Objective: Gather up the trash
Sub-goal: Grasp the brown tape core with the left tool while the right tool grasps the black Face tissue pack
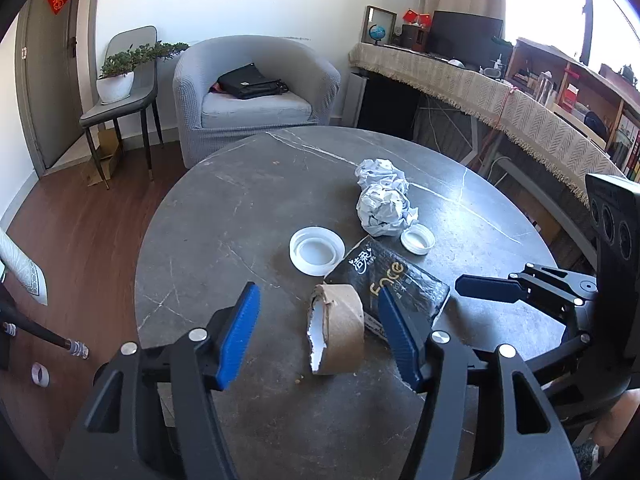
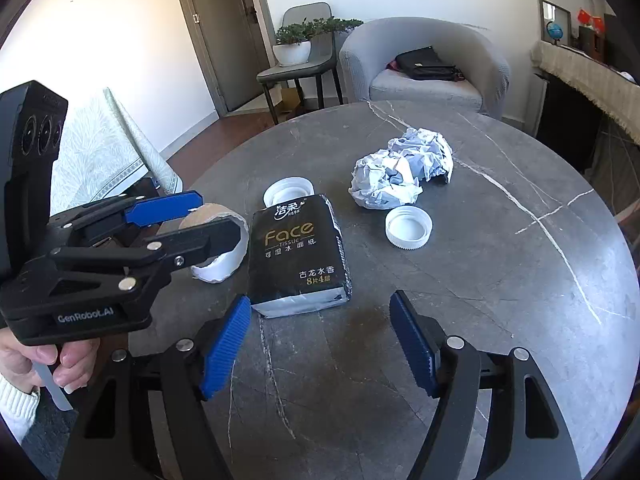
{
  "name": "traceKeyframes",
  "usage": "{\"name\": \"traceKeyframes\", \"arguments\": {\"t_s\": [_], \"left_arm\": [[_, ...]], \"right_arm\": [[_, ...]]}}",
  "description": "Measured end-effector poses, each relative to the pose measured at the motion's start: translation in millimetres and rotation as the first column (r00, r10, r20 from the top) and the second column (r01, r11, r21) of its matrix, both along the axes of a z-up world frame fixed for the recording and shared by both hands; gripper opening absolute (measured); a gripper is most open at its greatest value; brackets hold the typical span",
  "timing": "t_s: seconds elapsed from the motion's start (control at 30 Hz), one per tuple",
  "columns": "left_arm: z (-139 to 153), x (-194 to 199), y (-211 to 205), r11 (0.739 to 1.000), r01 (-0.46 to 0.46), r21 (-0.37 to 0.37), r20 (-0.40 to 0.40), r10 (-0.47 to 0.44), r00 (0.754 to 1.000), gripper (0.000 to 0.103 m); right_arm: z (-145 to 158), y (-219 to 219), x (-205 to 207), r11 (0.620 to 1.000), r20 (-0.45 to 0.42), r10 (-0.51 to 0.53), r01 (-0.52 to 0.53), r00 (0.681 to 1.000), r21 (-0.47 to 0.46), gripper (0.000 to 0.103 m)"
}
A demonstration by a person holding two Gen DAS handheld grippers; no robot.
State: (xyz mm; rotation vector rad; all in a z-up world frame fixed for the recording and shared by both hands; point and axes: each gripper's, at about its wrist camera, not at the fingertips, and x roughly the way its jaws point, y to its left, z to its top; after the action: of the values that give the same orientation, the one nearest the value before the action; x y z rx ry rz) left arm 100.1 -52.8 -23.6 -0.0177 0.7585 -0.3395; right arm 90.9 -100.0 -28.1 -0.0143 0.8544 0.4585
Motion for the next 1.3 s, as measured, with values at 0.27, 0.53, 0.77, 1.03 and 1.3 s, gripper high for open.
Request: {"name": "traceKeyframes", "arguments": {"t_s": [0.27,0.53,0.77,1.03,1.3], "left_arm": [[-10.9,9.6,9.0,0.999,-0.033,-0.024,-0.063,0.031,0.998,0.038],[-4.8,4.1,15.2,1.0,-0.013,-0.027,-0.05,0.011,0.999,0.02],[2.5,-0.4,26.0,1.0,-0.01,-0.019,-0.034,0.009,0.999,0.02],[11.3,-4.3,46.4,1.0,-0.024,-0.02,-0.02,0.024,1.0,0.02],[18.9,-11.4,70.9,0.999,-0.043,-0.013,-0.005,0.043,0.999,0.02]], "right_arm": [[-1.6,4.8,2.6,1.0,0.005,0.02,-0.02,1.0,-0.01,0.075],[-3.1,15.2,5.8,0.999,0.012,0.031,-0.031,0.999,-0.03,0.075],[-3.8,28.6,12.3,0.998,0.008,0.032,-0.031,0.999,-0.057,0.075],[-2.2,35.6,19.7,0.998,-0.023,0.008,-0.009,1.0,-0.063,0.076],[5.7,44.6,26.6,0.998,-0.022,-0.007,0.006,1.0,-0.064,0.051]]}}
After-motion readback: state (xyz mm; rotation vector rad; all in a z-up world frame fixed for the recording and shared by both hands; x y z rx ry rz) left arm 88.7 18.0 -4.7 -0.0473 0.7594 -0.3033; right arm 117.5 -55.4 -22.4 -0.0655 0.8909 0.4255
